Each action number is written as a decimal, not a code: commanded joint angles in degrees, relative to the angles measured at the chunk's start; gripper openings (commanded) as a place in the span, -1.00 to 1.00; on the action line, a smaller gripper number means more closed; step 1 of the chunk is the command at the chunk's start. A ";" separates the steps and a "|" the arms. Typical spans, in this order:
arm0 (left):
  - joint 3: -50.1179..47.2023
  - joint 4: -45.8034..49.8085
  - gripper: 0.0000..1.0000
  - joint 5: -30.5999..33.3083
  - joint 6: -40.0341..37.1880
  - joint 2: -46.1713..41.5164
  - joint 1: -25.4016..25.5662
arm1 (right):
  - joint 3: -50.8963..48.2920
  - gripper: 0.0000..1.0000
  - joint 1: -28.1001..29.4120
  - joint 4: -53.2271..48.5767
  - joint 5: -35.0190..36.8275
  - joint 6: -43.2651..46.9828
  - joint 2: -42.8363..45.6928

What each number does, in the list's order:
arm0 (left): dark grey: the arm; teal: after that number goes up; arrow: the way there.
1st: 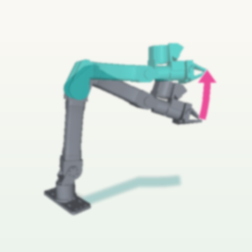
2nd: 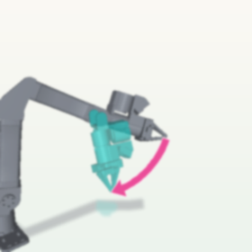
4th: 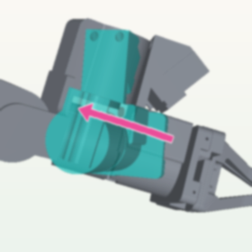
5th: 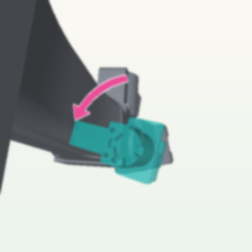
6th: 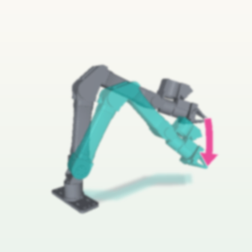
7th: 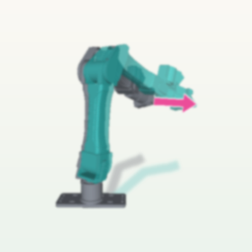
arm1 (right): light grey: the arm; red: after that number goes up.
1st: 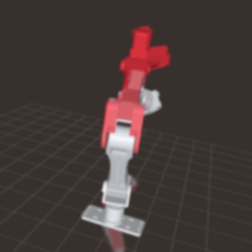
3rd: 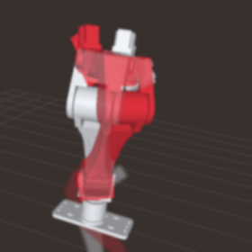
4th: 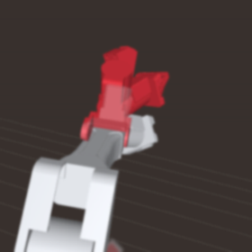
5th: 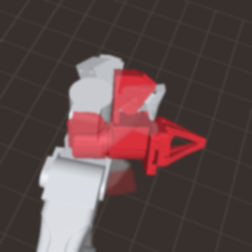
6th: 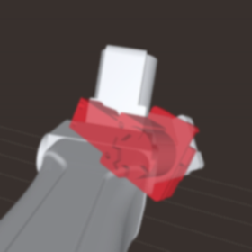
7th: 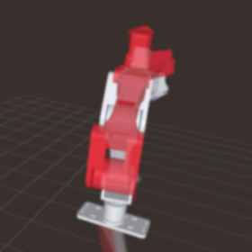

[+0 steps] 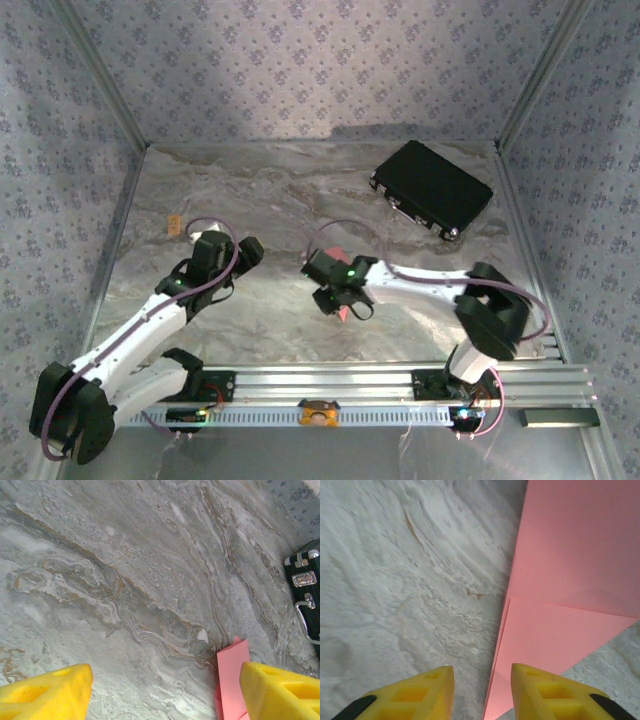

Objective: Fold a paper plane with a square sheet of paper (pick it up from the middle)
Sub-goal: Turn over the paper at the center of the table, then rotate the paper at the center of the table.

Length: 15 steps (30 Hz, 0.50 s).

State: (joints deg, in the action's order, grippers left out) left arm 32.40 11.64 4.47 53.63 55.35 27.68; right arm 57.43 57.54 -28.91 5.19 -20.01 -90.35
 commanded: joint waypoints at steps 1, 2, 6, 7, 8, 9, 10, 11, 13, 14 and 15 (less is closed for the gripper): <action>0.72 -2.70 0.52 -4.47 -1.41 1.83 -0.50 | -5.80 -0.27 -5.49 10.14 -13.03 -0.48 6.15; 0.95 -3.56 0.50 -5.75 -1.54 2.69 -0.45 | -7.84 -0.32 -8.26 12.96 -16.92 -1.53 7.07; 2.77 -5.47 0.39 -10.69 -2.03 6.90 -0.26 | -13.00 -0.57 -17.68 22.92 -31.51 -6.09 5.94; 3.22 -5.93 0.35 -11.53 -2.11 7.89 -0.10 | -13.34 -0.63 -19.14 24.25 -33.77 -6.71 4.89; 3.47 -6.37 0.31 -12.44 -2.19 8.73 -0.03 | -13.29 -0.70 -20.17 24.88 -35.69 -7.21 3.75; 3.78 -6.93 0.28 -13.22 -2.21 9.52 0.02 | -13.19 -0.74 -21.07 25.30 -36.97 -7.67 2.50; 4.05 -7.27 0.26 -13.74 -2.11 10.11 0.21 | -13.22 -0.76 -21.61 25.67 -37.73 -8.08 1.29; 4.26 -7.48 0.25 -14.05 -2.21 10.53 0.42 | -13.06 -0.78 -21.99 25.89 -38.40 -8.40 0.43; 4.88 -7.36 0.23 -14.31 -2.12 11.49 0.59 | -13.22 -0.80 -22.28 26.18 -38.31 -8.94 -0.81; 5.01 -7.33 0.22 -14.31 -2.08 11.84 0.67 | -13.14 -0.81 -22.21 25.77 -37.83 -9.21 -1.32; 5.12 -7.33 0.21 -14.32 -2.02 12.20 0.85 | -12.95 -0.81 -22.38 25.61 -38.18 -9.42 -2.14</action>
State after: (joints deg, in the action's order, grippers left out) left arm 35.33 5.82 -7.79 52.29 66.87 27.94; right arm 44.82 35.48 -5.23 -28.62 -27.55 -91.13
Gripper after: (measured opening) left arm 0.609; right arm 0.097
